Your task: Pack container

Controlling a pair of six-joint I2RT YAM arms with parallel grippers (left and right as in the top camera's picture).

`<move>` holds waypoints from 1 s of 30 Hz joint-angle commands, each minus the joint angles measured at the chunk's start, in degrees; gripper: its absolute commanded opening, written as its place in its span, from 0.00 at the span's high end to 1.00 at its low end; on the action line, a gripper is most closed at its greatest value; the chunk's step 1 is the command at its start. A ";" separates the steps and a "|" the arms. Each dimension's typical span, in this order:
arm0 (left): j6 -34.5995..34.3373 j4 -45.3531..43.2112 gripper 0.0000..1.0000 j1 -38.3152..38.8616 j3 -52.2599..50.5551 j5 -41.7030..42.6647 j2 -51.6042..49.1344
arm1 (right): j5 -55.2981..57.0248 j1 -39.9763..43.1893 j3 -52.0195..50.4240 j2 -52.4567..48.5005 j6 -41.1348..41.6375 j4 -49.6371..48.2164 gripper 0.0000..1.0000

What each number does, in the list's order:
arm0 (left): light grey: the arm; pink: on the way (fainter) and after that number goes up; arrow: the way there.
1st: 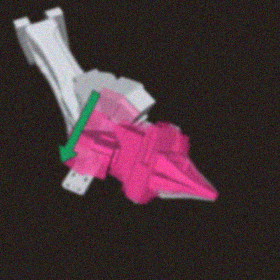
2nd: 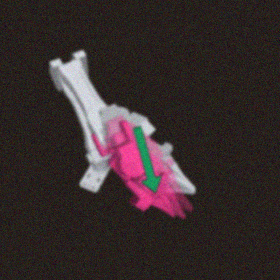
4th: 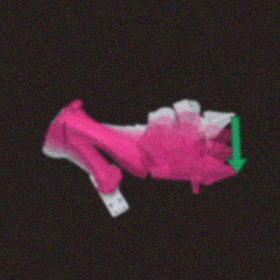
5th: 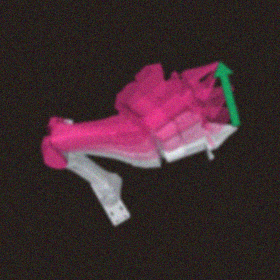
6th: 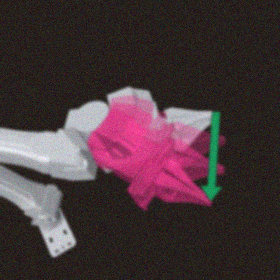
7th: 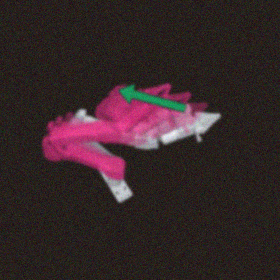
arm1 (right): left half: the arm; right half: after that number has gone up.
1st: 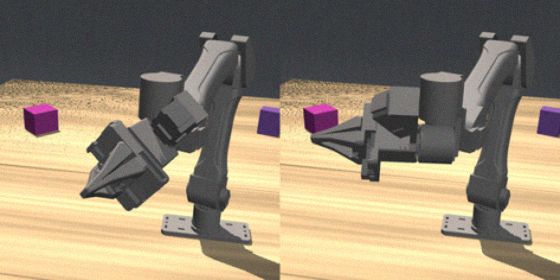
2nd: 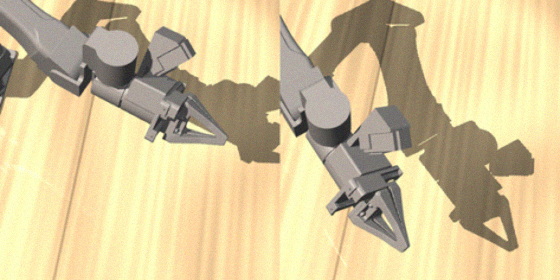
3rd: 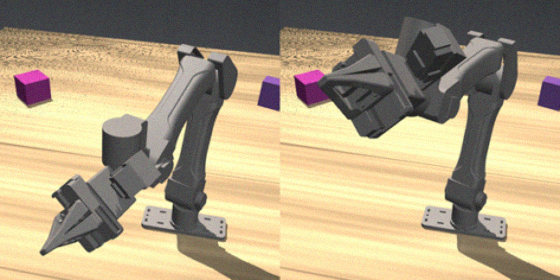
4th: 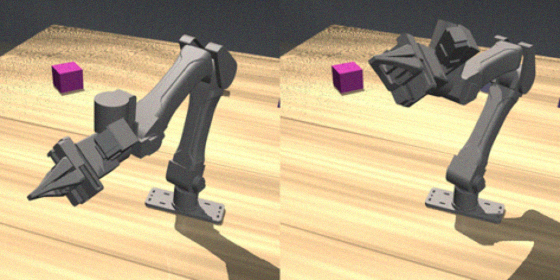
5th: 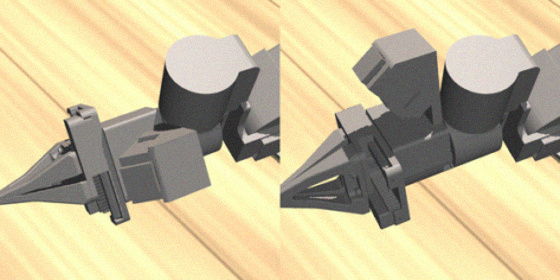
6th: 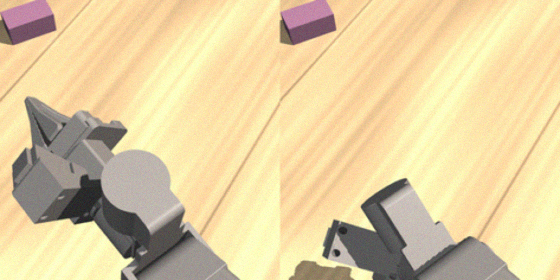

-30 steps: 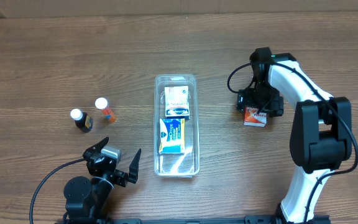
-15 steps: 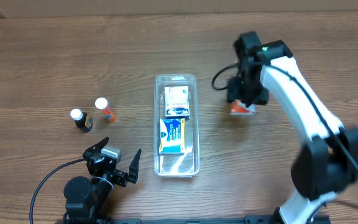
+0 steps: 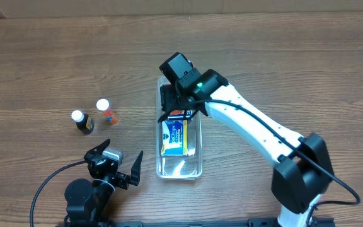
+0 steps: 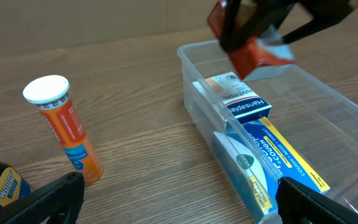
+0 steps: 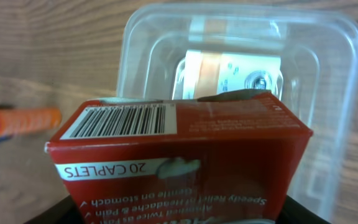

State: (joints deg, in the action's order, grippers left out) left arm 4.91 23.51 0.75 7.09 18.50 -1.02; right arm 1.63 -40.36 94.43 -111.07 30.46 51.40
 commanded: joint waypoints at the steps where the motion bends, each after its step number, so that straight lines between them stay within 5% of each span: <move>1: 1.11 -0.37 0.00 -0.37 -0.28 0.59 0.42 | 1.14 0.37 0.13 -0.66 0.98 -1.18 0.18; 10: 1.11 -0.37 0.00 -0.37 -0.28 0.61 0.42 | 5.22 3.85 7.26 10.40 -0.33 4.90 0.03; 19: 1.09 -1.40 0.00 -0.37 -0.31 0.61 0.42 | -5.66 38.93 8.07 24.74 2.12 19.08 0.00; 24: 1.07 -1.03 0.00 -0.37 -0.31 0.81 0.42 | -9.07 49.77 8.02 24.74 2.19 22.47 0.00; 30: -12.41 -4.07 0.00 -0.37 6.01 -3.85 -0.26 | -9.03 51.69 8.00 24.72 2.19 22.47 0.00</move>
State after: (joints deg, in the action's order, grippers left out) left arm 1.32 19.33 0.75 7.38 18.22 -1.02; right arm -6.07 11.22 102.10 -86.59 32.58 74.11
